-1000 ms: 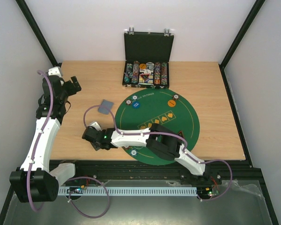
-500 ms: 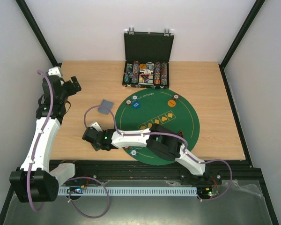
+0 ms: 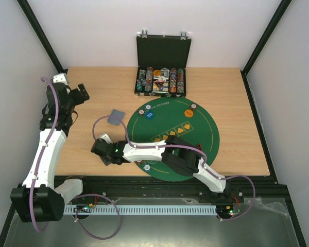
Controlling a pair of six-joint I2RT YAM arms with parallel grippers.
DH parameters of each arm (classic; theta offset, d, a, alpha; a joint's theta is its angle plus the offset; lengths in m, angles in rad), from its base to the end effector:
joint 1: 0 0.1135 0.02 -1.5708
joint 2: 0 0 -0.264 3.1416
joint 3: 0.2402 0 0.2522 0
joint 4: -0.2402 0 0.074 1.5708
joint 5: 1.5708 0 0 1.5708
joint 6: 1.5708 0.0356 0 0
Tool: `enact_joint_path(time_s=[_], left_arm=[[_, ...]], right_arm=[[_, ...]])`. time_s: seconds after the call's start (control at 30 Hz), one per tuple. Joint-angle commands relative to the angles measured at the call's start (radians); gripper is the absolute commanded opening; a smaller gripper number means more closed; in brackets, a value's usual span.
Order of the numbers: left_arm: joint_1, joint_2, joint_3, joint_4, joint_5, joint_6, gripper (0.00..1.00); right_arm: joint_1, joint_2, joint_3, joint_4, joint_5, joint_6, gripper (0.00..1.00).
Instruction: Distribute texas hold em gaming equipment
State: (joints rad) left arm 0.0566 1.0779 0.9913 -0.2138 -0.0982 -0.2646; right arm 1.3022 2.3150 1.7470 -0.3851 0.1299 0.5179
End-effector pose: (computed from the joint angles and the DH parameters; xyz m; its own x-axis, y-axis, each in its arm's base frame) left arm 0.2482 0.0176 0.3523 -0.2460 -0.2746 -0.9296 -0.2218 0.9495 -0.2218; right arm 0.1374 0.4817 0.1374 -0.6514 -0.5168 -0.5555 -0.7062 0.6806 0.1950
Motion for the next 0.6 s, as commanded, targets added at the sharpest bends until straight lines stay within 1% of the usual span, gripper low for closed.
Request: enact_joint_path(time_s=[0.0, 0.37, 0.57], left_arm=[[0.003, -0.012, -0.009, 0.021, -0.005, 0.009, 0.99], [0.003, -0.009, -0.010, 0.022, -0.001, 0.009, 1.00], [0.003, -0.009, -0.009, 0.022, -0.001, 0.008, 0.99]], right_arm=[[-0.002, -0.060, -0.008, -0.052, -0.004, -0.004, 0.29], [-0.002, -0.118, -0.065, -0.029, -0.011, 0.005, 0.29], [-0.004, -0.188, -0.136, -0.014, 0.031, 0.012, 0.29]])
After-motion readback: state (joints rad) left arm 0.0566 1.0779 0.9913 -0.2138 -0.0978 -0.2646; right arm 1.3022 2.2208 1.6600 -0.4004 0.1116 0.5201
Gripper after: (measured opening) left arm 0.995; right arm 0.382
